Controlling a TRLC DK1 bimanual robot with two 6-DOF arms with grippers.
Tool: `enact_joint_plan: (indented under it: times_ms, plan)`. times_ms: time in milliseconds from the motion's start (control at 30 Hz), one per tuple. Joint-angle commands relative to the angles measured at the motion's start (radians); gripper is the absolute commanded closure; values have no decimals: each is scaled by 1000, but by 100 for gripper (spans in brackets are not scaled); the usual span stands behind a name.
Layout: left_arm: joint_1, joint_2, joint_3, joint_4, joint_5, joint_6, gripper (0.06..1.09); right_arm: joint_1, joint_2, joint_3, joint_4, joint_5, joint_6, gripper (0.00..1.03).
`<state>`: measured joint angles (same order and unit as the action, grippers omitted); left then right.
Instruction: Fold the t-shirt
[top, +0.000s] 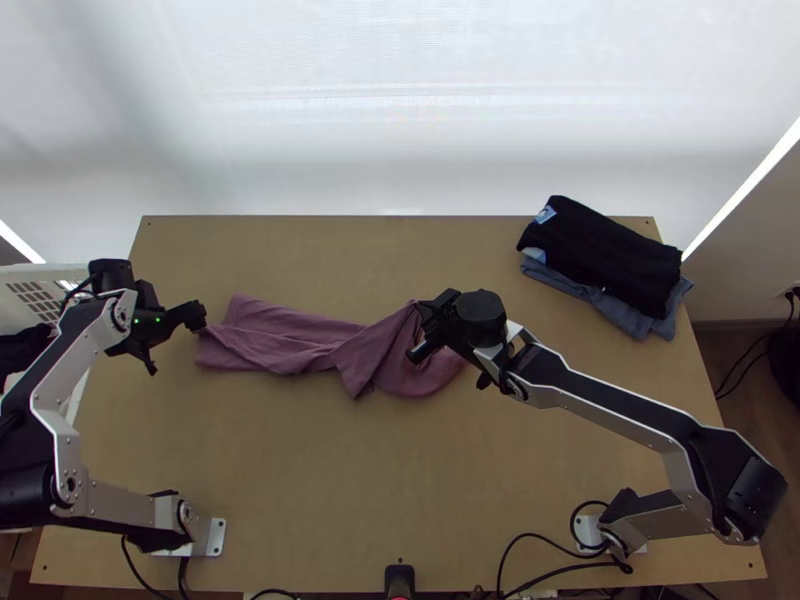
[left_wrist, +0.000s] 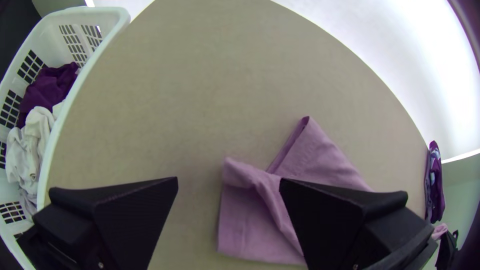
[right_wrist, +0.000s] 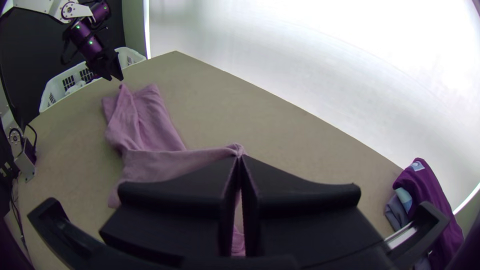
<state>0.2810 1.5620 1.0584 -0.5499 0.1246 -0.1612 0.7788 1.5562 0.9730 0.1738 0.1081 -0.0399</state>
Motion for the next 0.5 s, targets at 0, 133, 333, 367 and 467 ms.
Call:
enact_joint_plan:
  times_ms: [0, 133, 333, 367, 467]
  plan:
    - [-3, 44, 43, 5, 14, -20, 10, 4, -33, -19, 4, 18, 14, 100]
    - [-17, 92, 51, 8, 17, -20, 11, 2, -42, -19, 0, 24, 15, 100]
    - [-62, 148, 32, -1, 17, -6, 37, 0, -67, -26, -8, 38, 18, 100]
    - [-69, 155, 25, -4, 17, 2, 37, -1, -70, -28, -10, 39, 18, 100]
    - [-80, 153, 5, 18, 15, -1, 64, -4, -85, -37, -16, 42, 20, 100]
